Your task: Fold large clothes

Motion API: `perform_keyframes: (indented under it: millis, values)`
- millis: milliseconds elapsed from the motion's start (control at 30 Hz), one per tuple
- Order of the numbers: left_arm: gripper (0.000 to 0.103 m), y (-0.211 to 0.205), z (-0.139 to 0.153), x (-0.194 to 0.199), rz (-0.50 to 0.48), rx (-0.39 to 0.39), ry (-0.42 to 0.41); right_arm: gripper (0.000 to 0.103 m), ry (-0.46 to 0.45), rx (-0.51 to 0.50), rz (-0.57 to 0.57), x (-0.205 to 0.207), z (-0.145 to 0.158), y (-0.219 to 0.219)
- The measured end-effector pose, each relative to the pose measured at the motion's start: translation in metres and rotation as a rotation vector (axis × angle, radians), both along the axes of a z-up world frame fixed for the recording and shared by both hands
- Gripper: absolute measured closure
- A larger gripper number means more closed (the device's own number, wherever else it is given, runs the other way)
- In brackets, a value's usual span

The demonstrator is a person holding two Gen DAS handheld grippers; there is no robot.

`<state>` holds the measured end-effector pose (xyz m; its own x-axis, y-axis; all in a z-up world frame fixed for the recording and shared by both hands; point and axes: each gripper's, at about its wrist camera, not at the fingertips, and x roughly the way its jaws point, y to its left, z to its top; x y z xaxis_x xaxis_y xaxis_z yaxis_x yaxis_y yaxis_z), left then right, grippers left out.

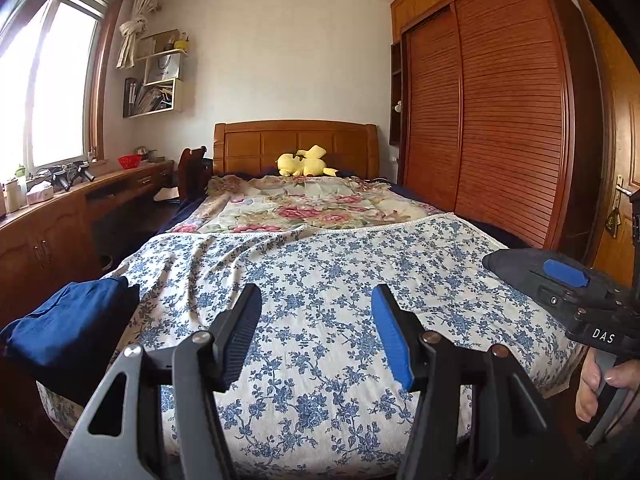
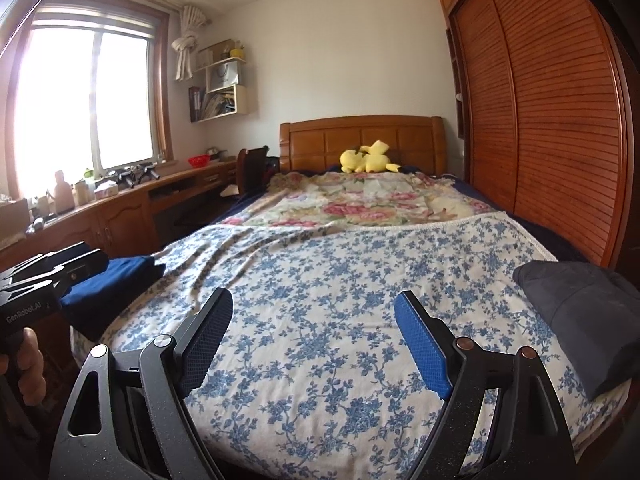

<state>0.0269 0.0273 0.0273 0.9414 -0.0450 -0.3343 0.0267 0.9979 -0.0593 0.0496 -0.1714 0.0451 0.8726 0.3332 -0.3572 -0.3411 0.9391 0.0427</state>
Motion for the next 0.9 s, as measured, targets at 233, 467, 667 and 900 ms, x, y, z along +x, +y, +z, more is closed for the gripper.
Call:
perform_keyframes:
  millis: [233, 467, 667, 900]
  values:
    - [0.047, -0.0017, 0.0002, -0.0015, -0.003, -0.005, 0.001, 0.018, 0.000, -0.001, 0.001, 0.0003, -0.0001, -0.0006]
    - [0.047, -0.0025, 0.0000, -0.0039, -0.005, -0.009, 0.001, 0.018, -0.002, -0.004, 0.002, -0.0004, 0.0001, 0.0000]
    - [0.047, -0.0028, -0.0005, -0.0031, -0.004, -0.006, 0.003, 0.018, 0.000, -0.003, 0.004, -0.0009, 0.0002, 0.0005]
    - [0.047, -0.0029, -0.0008, -0.0029, -0.004, -0.005, 0.003, 0.018, 0.001, -0.003, 0.005, -0.0009, 0.0002, 0.0004]
